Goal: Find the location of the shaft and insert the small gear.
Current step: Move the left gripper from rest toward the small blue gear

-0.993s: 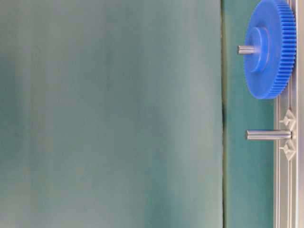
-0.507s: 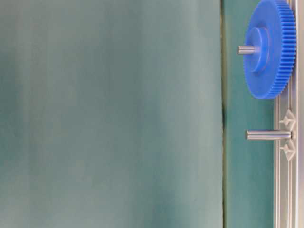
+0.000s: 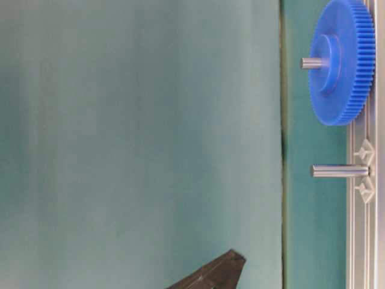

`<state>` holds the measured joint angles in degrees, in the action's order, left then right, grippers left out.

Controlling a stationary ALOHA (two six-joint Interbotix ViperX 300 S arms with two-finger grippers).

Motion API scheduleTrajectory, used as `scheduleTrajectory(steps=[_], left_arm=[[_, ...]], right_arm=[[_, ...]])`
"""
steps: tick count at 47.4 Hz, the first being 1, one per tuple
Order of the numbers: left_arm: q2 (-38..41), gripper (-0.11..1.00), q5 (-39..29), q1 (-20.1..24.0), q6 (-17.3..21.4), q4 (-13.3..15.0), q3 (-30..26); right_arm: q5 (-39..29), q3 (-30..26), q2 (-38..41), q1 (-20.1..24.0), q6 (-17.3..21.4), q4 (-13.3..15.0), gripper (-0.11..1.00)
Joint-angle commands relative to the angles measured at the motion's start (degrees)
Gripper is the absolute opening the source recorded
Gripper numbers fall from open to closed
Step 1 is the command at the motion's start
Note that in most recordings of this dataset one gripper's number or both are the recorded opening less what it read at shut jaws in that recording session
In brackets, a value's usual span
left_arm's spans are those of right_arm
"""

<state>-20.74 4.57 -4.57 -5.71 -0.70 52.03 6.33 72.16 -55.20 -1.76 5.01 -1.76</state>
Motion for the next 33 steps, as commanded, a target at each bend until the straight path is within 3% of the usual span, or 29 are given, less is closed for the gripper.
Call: scheduleTrajectory(steps=[1,15,33], left_arm=[[0.97,0.01,-0.35,-0.35,0.00,-0.18,-2.46],[4.04,0.01,-7.21,-0.35,0.00,-0.09,-5.98],[7.56,0.01,-10.72,-0.35,0.09,-0.18,-8.96]], right_arm=[[-0.18,-0.62,0.53,-0.09,0.53,0.00,0.05],[-0.26,-0.18,0.53,-0.09,0.53,0.00,0.05],[-0.26,0.62,0.53,-0.09,0.53,0.00,0.05]])
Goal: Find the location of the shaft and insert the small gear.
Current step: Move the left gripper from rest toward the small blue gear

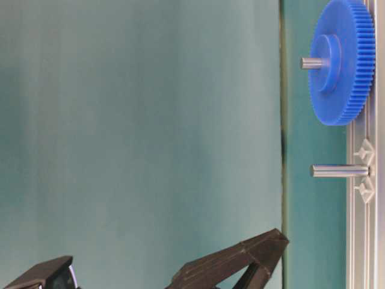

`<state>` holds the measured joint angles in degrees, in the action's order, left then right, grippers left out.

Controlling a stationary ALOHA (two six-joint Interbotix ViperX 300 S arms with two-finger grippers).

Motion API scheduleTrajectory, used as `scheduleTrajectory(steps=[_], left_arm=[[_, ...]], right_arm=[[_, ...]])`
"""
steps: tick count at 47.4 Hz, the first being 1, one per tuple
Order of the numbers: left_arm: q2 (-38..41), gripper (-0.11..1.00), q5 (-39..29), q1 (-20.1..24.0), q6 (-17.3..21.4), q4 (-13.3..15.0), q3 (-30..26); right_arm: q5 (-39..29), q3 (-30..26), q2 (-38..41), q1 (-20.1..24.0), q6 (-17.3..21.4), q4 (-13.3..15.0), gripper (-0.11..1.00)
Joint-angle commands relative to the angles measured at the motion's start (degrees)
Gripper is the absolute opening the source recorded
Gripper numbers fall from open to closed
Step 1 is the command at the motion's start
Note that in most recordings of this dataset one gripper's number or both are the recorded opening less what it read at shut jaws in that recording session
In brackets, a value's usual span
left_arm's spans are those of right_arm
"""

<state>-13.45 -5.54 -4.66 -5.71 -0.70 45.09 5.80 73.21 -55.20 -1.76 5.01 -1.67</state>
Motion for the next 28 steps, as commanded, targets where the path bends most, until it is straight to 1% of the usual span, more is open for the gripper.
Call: scheduleTrajectory(steps=[1,28], left_arm=[[0.44,0.01,-0.97,-0.26,0.09,-0.18,-2.20],[6.15,0.01,-9.67,-0.79,0.09,-0.09,-7.73]], right_arm=[[0.26,-0.44,0.53,-0.09,0.62,-0.09,0.05],[0.26,1.76,0.09,-1.14,0.62,-0.18,0.05]])
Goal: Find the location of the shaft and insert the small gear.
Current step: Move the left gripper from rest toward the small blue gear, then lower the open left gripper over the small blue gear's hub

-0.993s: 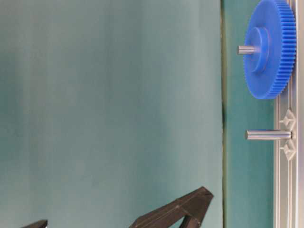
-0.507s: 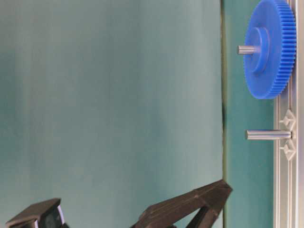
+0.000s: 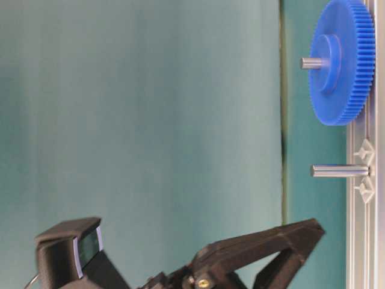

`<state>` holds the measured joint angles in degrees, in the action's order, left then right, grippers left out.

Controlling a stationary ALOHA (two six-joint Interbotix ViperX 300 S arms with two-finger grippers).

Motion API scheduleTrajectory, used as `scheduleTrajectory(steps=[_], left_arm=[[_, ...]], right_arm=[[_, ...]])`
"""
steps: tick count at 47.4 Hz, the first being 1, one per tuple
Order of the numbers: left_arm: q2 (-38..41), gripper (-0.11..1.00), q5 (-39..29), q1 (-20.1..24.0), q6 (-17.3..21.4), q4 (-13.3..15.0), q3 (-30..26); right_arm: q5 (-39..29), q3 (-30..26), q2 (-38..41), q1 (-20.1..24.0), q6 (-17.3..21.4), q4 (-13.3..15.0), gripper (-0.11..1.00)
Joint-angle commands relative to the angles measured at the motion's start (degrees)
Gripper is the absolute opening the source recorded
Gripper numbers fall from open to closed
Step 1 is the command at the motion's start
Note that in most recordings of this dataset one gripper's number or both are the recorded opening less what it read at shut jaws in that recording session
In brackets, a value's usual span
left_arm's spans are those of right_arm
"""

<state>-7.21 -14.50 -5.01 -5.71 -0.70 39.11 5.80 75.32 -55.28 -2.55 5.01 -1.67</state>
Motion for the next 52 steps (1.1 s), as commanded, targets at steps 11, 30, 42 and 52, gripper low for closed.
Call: scheduleTrajectory(steps=[11,30,42,52], left_arm=[[1.23,0.01,-2.81,-0.97,0.18,-0.09,-3.43],[5.01,0.01,-9.67,-1.23,0.18,-0.09,-7.21],[8.00,0.01,-15.29,-1.23,0.44,-0.09,-10.81],[9.32,0.01,-15.73,-1.23,1.67,-0.09,-12.22]], right_arm=[[0.26,0.44,-0.09,-0.44,0.62,-0.18,0.05],[-2.90,0.62,-0.18,-0.44,0.62,-0.18,0.05],[-4.39,0.53,-1.05,-0.62,0.62,-0.09,0.05],[-4.48,0.62,-1.67,-0.97,0.62,-0.09,0.05]])
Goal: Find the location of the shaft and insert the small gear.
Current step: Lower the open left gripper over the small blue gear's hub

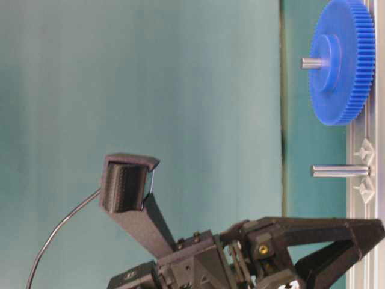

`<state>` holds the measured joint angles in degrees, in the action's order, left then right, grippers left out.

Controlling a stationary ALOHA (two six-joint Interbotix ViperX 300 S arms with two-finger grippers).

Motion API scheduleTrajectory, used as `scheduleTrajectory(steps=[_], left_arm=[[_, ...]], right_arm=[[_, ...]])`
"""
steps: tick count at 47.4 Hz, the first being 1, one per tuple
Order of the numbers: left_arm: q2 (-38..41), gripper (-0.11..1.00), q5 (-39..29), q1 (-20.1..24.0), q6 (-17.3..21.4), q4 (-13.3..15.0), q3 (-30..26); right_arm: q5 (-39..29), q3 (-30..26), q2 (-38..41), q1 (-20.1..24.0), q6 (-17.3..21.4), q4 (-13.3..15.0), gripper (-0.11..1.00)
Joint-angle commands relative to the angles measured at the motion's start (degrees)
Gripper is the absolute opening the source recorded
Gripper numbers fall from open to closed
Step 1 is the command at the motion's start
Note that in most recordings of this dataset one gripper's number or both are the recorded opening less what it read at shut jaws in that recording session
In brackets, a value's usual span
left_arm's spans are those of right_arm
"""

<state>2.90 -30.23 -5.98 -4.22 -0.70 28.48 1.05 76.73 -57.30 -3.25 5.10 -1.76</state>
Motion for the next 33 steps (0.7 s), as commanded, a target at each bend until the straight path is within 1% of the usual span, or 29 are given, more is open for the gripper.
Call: scheduleTrajectory(steps=[1,12,22,33], left_arm=[[-0.79,0.01,0.09,-0.26,0.18,-0.18,-1.58],[-0.70,0.01,-0.79,-0.26,0.18,-0.18,-2.02],[1.41,0.01,-2.11,-0.44,0.18,-0.09,-3.87],[4.22,0.01,-6.68,-0.53,0.35,-0.18,-7.38]], right_arm=[[0.26,-0.79,0.35,-0.26,0.53,0.00,0.05],[0.26,-0.70,0.26,-0.35,0.53,0.00,0.05],[0.26,-0.70,0.26,-0.35,0.53,0.00,0.05],[0.26,-0.70,0.26,-0.35,0.53,-0.09,0.05]])
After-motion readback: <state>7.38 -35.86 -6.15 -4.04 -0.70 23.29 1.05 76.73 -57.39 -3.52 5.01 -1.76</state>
